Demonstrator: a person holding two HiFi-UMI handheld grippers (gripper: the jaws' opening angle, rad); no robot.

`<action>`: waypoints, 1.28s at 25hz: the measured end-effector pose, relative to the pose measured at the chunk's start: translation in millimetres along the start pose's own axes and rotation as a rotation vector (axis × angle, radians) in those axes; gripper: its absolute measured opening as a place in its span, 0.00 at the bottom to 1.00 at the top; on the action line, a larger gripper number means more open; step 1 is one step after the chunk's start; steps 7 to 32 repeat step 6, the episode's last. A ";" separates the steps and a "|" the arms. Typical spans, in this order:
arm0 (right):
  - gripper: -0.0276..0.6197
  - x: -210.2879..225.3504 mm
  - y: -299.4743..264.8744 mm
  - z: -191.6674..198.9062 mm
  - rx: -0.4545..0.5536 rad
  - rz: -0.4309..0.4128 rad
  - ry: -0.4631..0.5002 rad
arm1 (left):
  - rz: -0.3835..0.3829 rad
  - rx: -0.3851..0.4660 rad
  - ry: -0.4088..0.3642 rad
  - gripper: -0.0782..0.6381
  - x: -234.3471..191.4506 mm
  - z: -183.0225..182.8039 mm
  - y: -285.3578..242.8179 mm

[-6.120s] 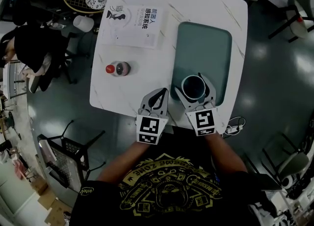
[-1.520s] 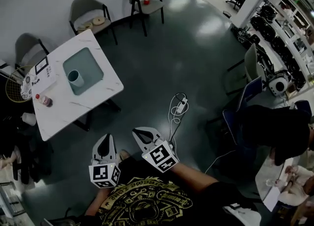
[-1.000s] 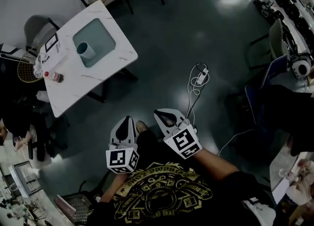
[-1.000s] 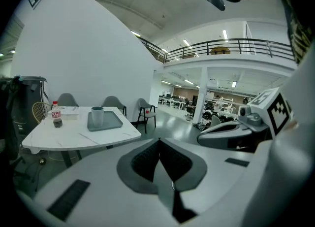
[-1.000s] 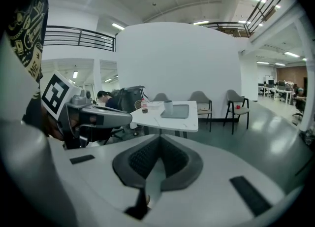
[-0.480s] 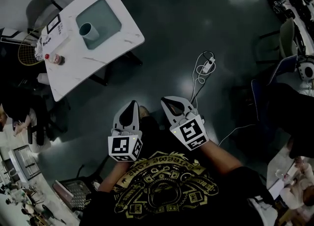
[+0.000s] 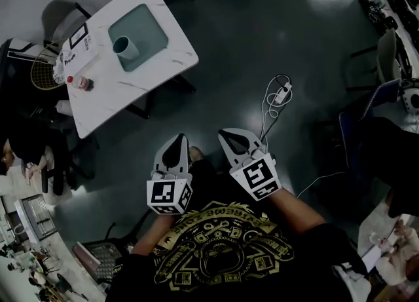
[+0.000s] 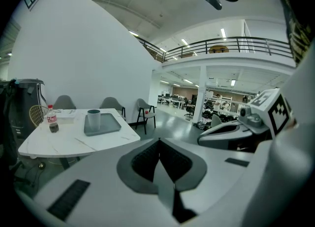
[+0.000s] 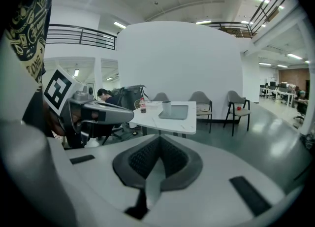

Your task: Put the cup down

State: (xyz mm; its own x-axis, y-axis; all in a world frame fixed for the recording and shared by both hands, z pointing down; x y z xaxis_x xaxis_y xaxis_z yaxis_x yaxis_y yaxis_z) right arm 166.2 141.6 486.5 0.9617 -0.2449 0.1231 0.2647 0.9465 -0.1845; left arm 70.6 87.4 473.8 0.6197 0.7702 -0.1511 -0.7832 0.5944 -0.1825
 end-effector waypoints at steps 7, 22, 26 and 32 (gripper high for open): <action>0.05 1.8 4.7 -7.7 0.004 0.012 0.001 | 0.001 0.010 -0.001 0.12 2.7 -8.8 0.3; 0.05 1.8 4.7 -7.7 0.004 0.012 0.001 | 0.001 0.010 -0.001 0.12 2.7 -8.8 0.3; 0.05 1.8 4.7 -7.7 0.004 0.012 0.001 | 0.001 0.010 -0.001 0.12 2.7 -8.8 0.3; 0.05 1.8 4.7 -7.7 0.004 0.012 0.001 | 0.001 0.010 -0.001 0.12 2.7 -8.8 0.3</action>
Point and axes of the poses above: the fingertips, and each gripper's own axes: y backward along the fingers, x to its right, z out of its underside, the point moved 1 cm from there along y, backward along the fingers, and after that the axes turned 13 degrees about x, right-handed, at the moved point
